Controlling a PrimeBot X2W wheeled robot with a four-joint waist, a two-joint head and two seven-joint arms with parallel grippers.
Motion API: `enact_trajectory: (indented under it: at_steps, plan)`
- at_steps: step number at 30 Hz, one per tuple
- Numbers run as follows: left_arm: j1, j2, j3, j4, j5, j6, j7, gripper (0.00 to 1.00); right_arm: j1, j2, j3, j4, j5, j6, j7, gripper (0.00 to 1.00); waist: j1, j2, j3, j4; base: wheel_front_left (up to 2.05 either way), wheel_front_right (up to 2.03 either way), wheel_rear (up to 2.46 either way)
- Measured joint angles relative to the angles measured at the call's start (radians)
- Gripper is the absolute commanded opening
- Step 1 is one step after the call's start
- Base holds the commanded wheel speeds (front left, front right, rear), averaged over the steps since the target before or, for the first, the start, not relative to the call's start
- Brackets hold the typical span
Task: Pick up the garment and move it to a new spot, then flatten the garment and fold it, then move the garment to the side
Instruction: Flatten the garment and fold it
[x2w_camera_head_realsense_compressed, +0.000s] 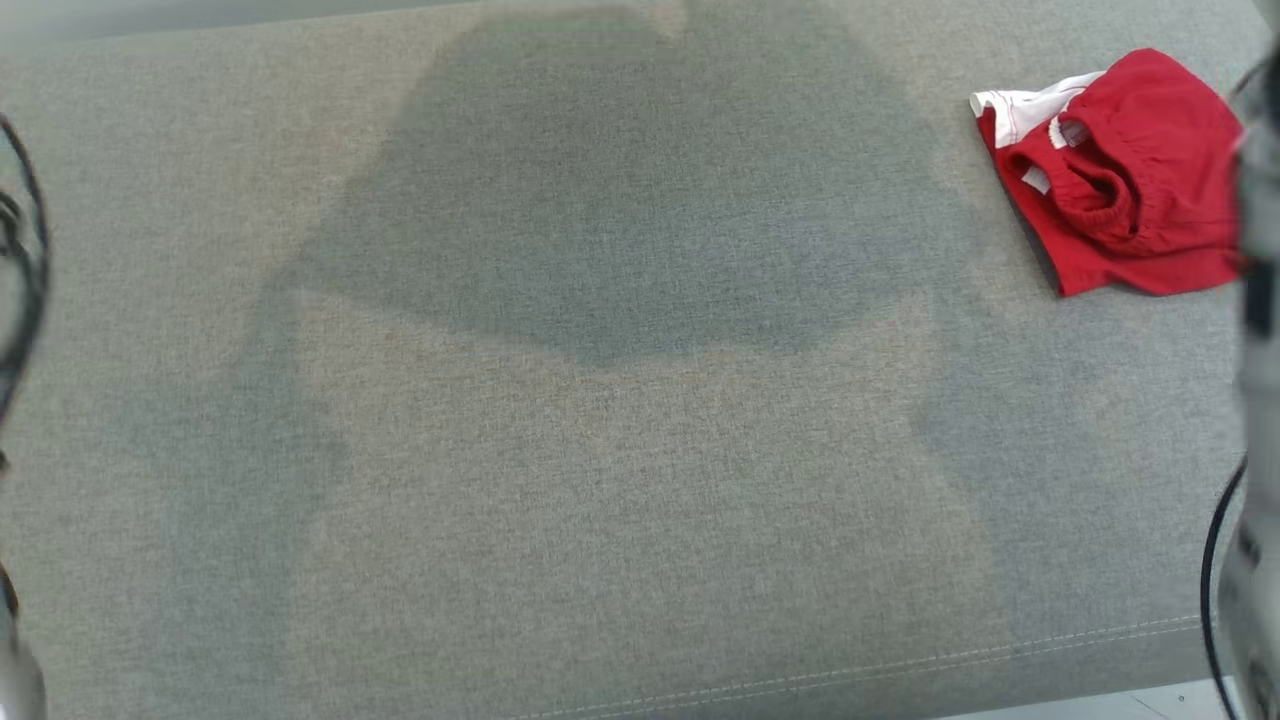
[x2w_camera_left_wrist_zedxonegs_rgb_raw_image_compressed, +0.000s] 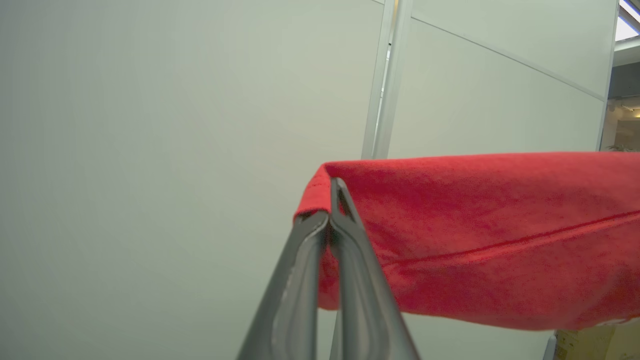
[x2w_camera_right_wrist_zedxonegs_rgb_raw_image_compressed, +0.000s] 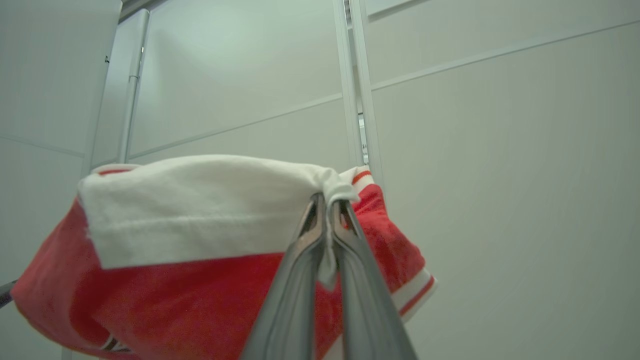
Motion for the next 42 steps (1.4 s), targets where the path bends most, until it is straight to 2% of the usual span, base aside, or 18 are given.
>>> enact_trajectory:
  at_steps: [3, 6, 11, 17, 22, 27, 36, 42]
  plan:
    - [0.139, 0.013, -0.069, 0.055, -0.004, -0.021, 0.068, 0.0, 0.186, -0.028, 0.058, 0.093, 0.007, 0.009, 0.063, 0.0, 0.0, 0.0, 0.005, 0.0, 0.0, 0.0, 0.0]
    - [0.308, 0.008, -0.1, 0.118, -0.057, -0.021, 0.132, 0.0, 0.358, -0.043, 0.104, 0.174, 0.06, 0.014, 0.133, 0.0, 0.0, 0.0, 0.018, 0.0, 0.0, 0.0, 0.0]
    - [0.511, -0.022, -0.119, 0.214, -0.127, -0.021, 0.185, 0.0, 0.55, -0.002, 0.166, 0.249, 0.124, 0.015, 0.161, 0.0, 0.0, 0.0, 0.046, -0.002, 0.0, 0.0, 0.0]
    - [0.549, -0.067, -0.096, 0.245, -0.158, -0.032, 0.135, 0.0, 0.559, 0.024, 0.132, 0.221, 0.171, 0.017, 0.088, 0.0, 0.0, 0.0, 0.063, -0.003, 0.0, 0.0, 0.0]
    - [0.56, -0.111, -0.053, 0.249, -0.17, -0.05, 0.038, 0.0, 0.558, 0.01, 0.092, 0.14, 0.183, 0.024, 0.002, 0.0, 0.0, 0.0, 0.046, -0.001, 0.0, 0.0, 0.0]
    - [0.611, -0.123, -0.027, 0.243, -0.178, -0.083, -0.028, 0.0, 0.565, -0.022, 0.106, 0.075, 0.189, 0.024, -0.035, 0.0, 0.0, 0.0001, 0.014, -0.005, 0.0, 0.0, 0.0]
    - [0.729, -0.085, -0.054, 0.218, -0.177, -0.118, -0.041, 0.0, 0.702, -0.073, 0.187, 0.006, 0.209, 0.024, -0.032, 0.0, 0.0, 0.0001, -0.068, -0.019, 0.0, 0.0, 0.0]
    - [0.797, -0.013, -0.065, 0.077, -0.177, -0.128, -0.006, 0.0, 0.761, -0.118, 0.196, -0.09, 0.236, 0.024, -0.017, 0.0, 0.0, 0.0, -0.135, -0.037, 0.0, 0.0, 0.0]
